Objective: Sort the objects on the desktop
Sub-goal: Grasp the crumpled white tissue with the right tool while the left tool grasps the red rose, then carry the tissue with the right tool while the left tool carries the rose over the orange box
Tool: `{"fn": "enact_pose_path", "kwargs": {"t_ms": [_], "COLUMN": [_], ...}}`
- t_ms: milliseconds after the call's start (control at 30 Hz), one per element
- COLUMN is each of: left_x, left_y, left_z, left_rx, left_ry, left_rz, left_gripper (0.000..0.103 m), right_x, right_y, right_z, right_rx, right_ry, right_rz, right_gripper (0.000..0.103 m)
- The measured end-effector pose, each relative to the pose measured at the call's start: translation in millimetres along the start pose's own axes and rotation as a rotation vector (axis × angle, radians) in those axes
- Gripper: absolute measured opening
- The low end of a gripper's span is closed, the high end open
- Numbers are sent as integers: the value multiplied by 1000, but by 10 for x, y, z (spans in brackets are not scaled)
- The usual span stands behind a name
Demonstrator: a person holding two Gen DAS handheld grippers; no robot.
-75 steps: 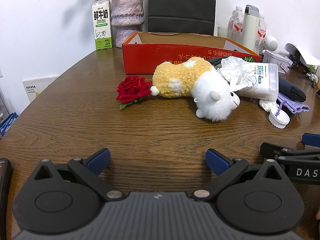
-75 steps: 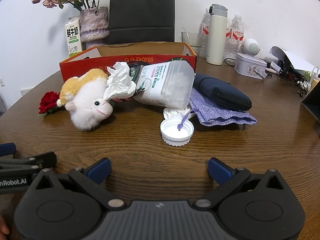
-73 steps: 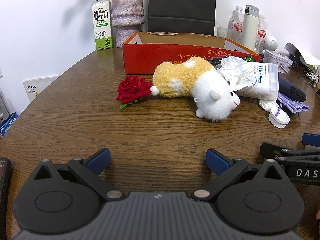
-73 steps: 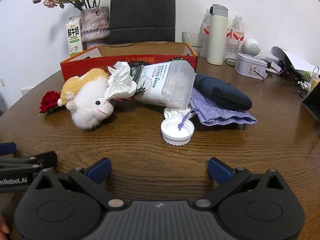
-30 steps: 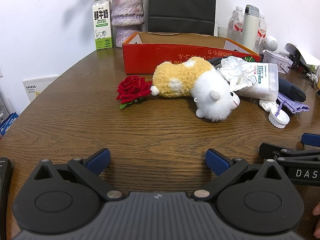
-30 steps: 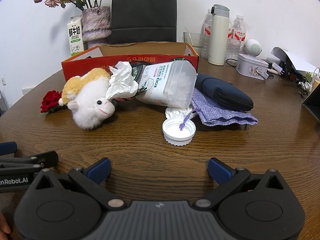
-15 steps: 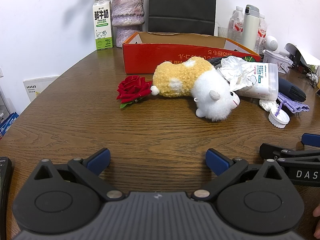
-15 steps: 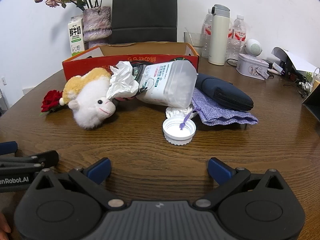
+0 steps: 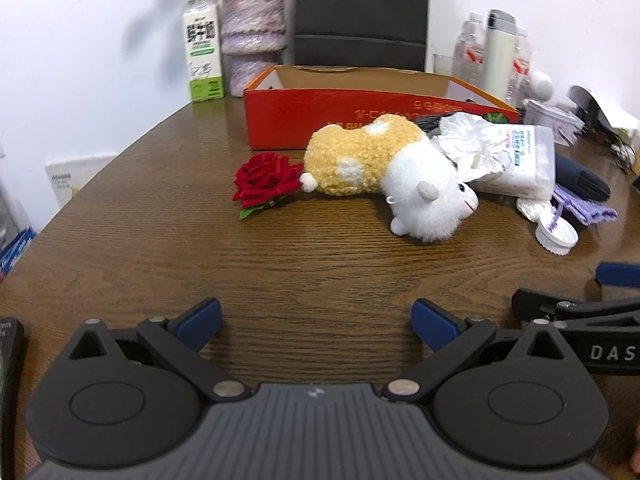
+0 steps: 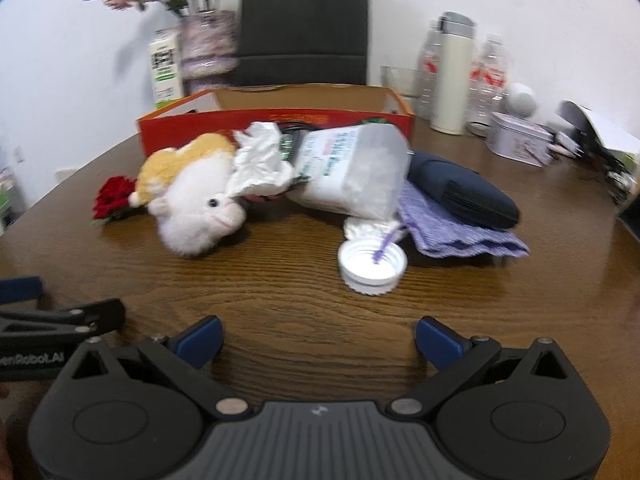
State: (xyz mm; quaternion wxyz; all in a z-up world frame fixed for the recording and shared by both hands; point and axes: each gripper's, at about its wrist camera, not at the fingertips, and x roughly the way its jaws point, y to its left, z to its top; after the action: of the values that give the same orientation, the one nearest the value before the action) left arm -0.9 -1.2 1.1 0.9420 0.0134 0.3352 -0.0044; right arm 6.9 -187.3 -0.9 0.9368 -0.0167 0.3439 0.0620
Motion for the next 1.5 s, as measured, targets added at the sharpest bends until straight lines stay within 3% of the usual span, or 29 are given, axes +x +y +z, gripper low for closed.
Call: {"fn": "enact_pose_path", "kwargs": {"t_ms": [167,233,333,433,533,633,733,800,900,933,967,1033,1067,1100,1133,1333,1400,1500], "left_x": [-69,-17,184,333,359,415,347,419,576,596,626,701,721,760,780,442,212,-136], "left_y": [-53,-69,-79,-71,-18,58,204,266,363,399,426,485,520,567,612,743,687,543], "left_z": [144,306,564,831,992,1070,917,838,804,805,811,830,827,829,816,716,661,532], "left_rx": [73,54,1,-17,12,60,89,92,48,29,13,-29,-51,-77,-103,-160,-156,-135], "left_ry": [-94,-120,-82,-60,-116,-91,-131,-103,-43,-45,-45,-32,-20,0,23,-20,-43,-81], "left_rz": [-56,-96,-135,-181,-148,-127,-124,-67,-19,-31,-44,-63,-76,-95,-99,-118,-88,-106], "left_gripper": [103,103,101,95,96,96,99,98,84,83,83,77,60,44,37,34,34,34], "right_x": [-225,-280,-240,-117,-43,58,-42,-45,128,206,286,376,419,434,406,99,-80,-397], "right_y": [-112,-188,-396,-593,-661,-609,-392,-201,53,106,132,135,115,101,90,92,98,112], "right_z": [68,185,432,644,807,935,920,894,907,918,920,925,926,927,930,844,785,627], "right_rx": [-54,-78,-55,-39,-79,-118,-212,-269,-305,-301,-287,-250,-220,-195,-176,-170,-167,-147], "right_ry": [-91,-148,-196,-169,-181,-173,-210,-219,-177,-153,-127,-106,-92,-84,-85,-136,-157,-190], "right_rz": [58,27,-48,-48,34,52,123,184,206,193,184,197,207,214,217,193,183,187], "right_gripper": [102,102,99,90,90,88,87,85,60,43,35,29,19,18,14,10,10,10]}}
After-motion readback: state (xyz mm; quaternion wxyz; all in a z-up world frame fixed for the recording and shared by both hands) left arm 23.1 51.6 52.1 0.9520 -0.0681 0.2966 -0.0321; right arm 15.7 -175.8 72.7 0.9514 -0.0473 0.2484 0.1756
